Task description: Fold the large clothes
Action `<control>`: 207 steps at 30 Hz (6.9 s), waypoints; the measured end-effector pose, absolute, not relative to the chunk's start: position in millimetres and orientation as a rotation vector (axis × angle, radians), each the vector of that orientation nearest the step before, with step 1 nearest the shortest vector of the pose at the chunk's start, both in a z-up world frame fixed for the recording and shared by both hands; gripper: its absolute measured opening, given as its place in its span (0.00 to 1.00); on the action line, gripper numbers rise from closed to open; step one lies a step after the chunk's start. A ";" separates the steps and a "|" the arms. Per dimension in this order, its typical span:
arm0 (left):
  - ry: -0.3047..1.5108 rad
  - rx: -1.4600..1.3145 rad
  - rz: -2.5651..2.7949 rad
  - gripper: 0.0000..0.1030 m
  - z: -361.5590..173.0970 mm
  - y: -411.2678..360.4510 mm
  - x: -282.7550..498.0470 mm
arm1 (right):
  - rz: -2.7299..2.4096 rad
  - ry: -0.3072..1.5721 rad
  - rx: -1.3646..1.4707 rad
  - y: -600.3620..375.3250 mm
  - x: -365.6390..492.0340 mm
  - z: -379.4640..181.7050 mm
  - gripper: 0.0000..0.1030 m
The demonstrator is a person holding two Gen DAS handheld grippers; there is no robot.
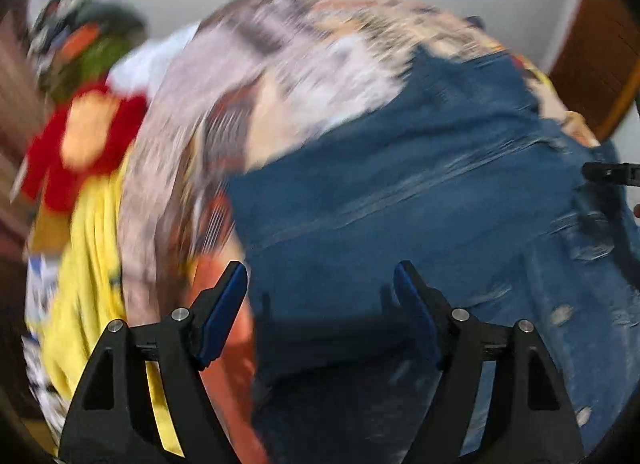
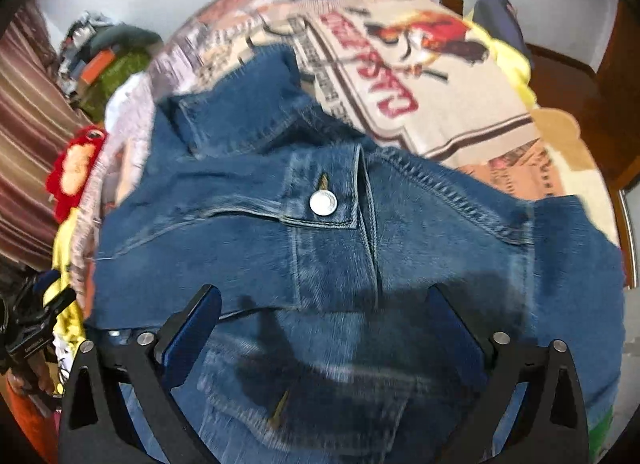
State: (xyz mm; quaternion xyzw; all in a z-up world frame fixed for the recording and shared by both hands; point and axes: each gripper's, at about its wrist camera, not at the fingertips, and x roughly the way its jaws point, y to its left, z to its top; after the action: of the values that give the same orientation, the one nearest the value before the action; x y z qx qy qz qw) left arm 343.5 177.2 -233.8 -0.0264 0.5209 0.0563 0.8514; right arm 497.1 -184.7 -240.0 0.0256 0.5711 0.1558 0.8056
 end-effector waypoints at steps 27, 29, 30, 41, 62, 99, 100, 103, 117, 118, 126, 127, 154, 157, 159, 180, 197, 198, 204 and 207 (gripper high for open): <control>1.140 -0.130 0.110 0.80 -259.3 191.7 290.5 | 0.475 0.952 0.031 -170.9 451.5 -140.9 0.21; 1.134 -0.128 0.107 0.80 -256.6 188.9 289.6 | 0.472 0.938 0.016 -177.3 440.9 -134.9 0.21; 1.131 -0.129 0.106 0.80 -255.4 188.0 289.3 | 0.467 0.930 0.005 -180.6 436.2 -133.1 0.21; 1.087 -0.107 0.074 0.80 -235.6 169.9 289.7 | 0.376 1.029 -0.034 -219.2 414.1 -183.9 0.21; 1.041 -0.006 -0.044 0.80 -216.8 112.8 324.3 | 0.230 1.058 -0.179 -240.5 399.0 -219.7 0.77; 1.115 0.010 -0.242 0.88 -248.6 -13.8 417.0 | -0.078 1.132 0.770 -504.5 391.5 -272.9 0.78; 1.117 0.009 -0.239 0.88 -250.6 -14.9 418.3 | -0.087 1.130 0.774 -504.6 395.6 -276.6 0.77; 1.109 0.018 -0.231 0.88 -252.4 -17.7 418.6 | -0.133 1.122 0.773 -502.8 405.3 -282.3 0.67; 1.064 -0.009 -0.233 0.88 -226.4 -4.4 399.9 | -0.141 0.956 0.564 -465.7 399.4 -214.0 0.11; 1.055 -0.008 -0.232 0.88 -222.6 -2.6 397.7 | -0.130 0.936 0.562 -463.0 397.9 -205.6 0.10; 0.987 -0.021 -0.225 0.88 -194.6 19.0 372.9 | 0.071 0.855 0.503 -396.0 399.5 -127.6 0.09; 0.979 -0.019 -0.225 0.88 -192.3 21.1 369.1 | 0.096 0.853 0.499 -386.8 400.7 -123.1 0.09; 0.918 -0.068 -0.130 0.88 -171.6 86.4 311.1 | 0.531 1.200 0.185 -116.5 411.2 -201.3 0.10; 0.919 -0.053 -0.134 0.88 -169.8 80.3 314.7 | 0.486 1.175 0.168 -134.6 411.4 -197.2 0.10; 0.918 -0.041 -0.141 0.88 -168.1 74.2 318.4 | 0.467 1.140 0.169 -154.2 410.1 -185.9 0.10; 1.012 0.276 -0.376 0.89 -187.8 -105.1 421.2 | 0.189 1.081 0.170 -329.2 394.3 -196.2 0.10; 0.946 0.276 -0.249 0.15 -205.3 -98.0 466.4 | 0.250 1.211 0.057 -283.5 398.7 -263.8 0.10; 0.938 0.229 -0.237 0.13 -197.5 -88.4 468.7 | 0.256 1.205 0.029 -280.8 397.0 -263.9 0.10; 0.873 0.063 -0.197 0.10 -154.7 -37.1 461.6 | 0.269 1.201 -0.008 -276.4 393.8 -265.8 0.10; 0.897 0.004 -0.173 0.10 -151.8 -7.3 456.0 | 0.282 1.201 0.020 -280.6 395.1 -266.7 0.10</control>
State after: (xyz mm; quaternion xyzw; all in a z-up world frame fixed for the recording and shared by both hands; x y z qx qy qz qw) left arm 456.0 -7.3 -151.8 0.0021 0.4333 -0.0833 0.8974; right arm 395.1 -280.6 -266.7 0.0095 0.5630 0.1321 0.8158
